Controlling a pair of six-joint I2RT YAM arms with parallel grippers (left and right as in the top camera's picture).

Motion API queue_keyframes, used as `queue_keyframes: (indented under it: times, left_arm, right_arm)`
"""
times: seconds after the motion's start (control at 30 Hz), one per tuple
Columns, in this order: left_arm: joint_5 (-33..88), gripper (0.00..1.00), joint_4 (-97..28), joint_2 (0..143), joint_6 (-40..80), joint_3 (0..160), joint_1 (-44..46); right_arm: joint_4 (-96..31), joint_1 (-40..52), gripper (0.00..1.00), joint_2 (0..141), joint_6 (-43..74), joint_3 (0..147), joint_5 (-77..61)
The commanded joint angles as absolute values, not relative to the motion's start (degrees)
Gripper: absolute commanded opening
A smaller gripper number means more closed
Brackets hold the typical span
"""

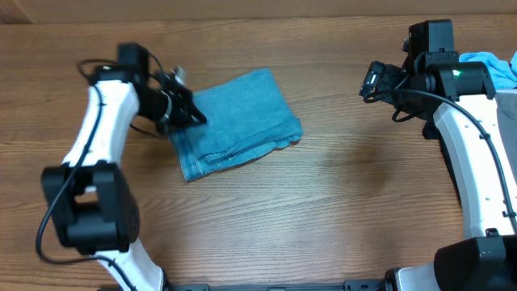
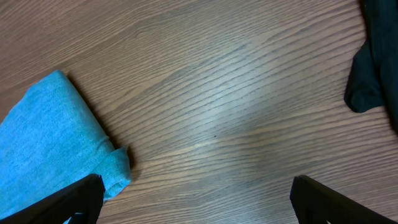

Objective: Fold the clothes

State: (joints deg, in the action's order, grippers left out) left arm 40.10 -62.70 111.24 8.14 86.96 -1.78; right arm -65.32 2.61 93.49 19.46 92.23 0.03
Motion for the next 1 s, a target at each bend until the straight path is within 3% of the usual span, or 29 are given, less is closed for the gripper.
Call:
queue_keyframes:
  times: [0.0,0.4,0.63,0.83,0.97]
  left_arm:
    - [43.4,0.04,-60.8,116.2,4.2,80.8,-1.0]
    - [46.5,0.04,-55.4,129.5,2.3,73.7,-1.2]
    - [57.1,0.04,-55.2,117.3,2.5,75.8,-0.6]
    - [52.8,0.04,-46.4,106.3,11.2,76.7,3.5]
    - [48.1,0.04,-39.5,106.5,15.7,76.6,8.0]
  right_arm:
    - [-65.0,2.5,1.00,93.4,19.2,91.9,0.4]
    - [-65.0,2.5,1.00,93.4,19.2,91.9,0.4]
    - [-65.0,2.5,1.00,93.4,19.2,91.9,0.4]
    - [-65.0,2.5,1.00,93.4,19.2,91.9,0.4]
    - [-65.0,2.5,1.00,93.4,19.2,91.9,0.4]
